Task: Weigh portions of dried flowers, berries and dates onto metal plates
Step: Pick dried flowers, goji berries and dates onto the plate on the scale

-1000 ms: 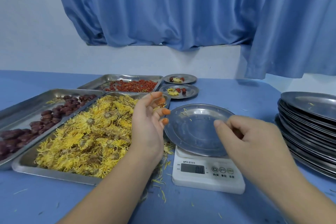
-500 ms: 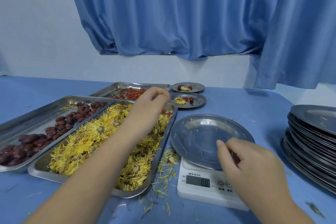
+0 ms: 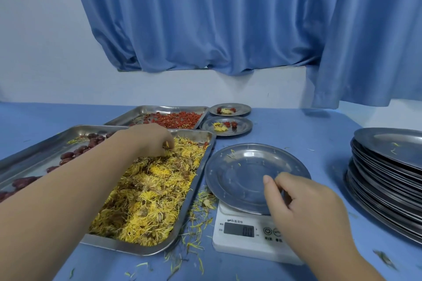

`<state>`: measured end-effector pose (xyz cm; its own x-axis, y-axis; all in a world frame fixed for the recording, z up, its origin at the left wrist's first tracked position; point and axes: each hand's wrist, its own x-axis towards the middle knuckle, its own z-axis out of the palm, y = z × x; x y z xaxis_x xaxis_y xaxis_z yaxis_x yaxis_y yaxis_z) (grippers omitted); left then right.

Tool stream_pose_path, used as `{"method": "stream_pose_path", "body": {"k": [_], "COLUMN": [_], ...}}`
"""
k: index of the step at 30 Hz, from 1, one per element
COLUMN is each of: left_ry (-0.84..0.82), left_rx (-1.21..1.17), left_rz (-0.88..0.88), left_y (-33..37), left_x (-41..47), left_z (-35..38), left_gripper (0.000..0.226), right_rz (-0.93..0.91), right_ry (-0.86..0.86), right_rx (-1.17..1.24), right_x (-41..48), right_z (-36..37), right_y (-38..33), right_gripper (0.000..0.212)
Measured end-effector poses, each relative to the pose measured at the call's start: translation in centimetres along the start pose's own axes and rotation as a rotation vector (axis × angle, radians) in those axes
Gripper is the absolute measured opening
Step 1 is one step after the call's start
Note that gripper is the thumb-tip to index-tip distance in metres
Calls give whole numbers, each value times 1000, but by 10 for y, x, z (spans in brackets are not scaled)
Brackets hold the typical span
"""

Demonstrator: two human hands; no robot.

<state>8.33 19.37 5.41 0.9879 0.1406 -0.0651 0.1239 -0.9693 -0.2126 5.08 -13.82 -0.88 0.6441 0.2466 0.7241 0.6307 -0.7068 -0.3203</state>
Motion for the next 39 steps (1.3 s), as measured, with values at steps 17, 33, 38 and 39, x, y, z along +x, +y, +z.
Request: {"method": "stream_pose_path", "body": {"k": [17,33,38,39], "left_ry": [227,181,241,240], "left_rx": [-467,-940,-932,-982], "left_rz": [-151,-295,-295,-303], "left_y": [-10,-4,-7,-6], "left_x": [-26,-36,-39,-41], "left_z": [-17,-9,-9,-9], "left_gripper": [26,16,20,20], "right_rz": [37,35,8,4], "right_ry": [-39,-71,-73,-77], "right_rx": [88,110,121,121], "right_x": [2,1,2,1], "right_z": [-3,-2,-2,-2], "right_y": [1,2,1,0], "right_gripper": [49,49,48,48]}}
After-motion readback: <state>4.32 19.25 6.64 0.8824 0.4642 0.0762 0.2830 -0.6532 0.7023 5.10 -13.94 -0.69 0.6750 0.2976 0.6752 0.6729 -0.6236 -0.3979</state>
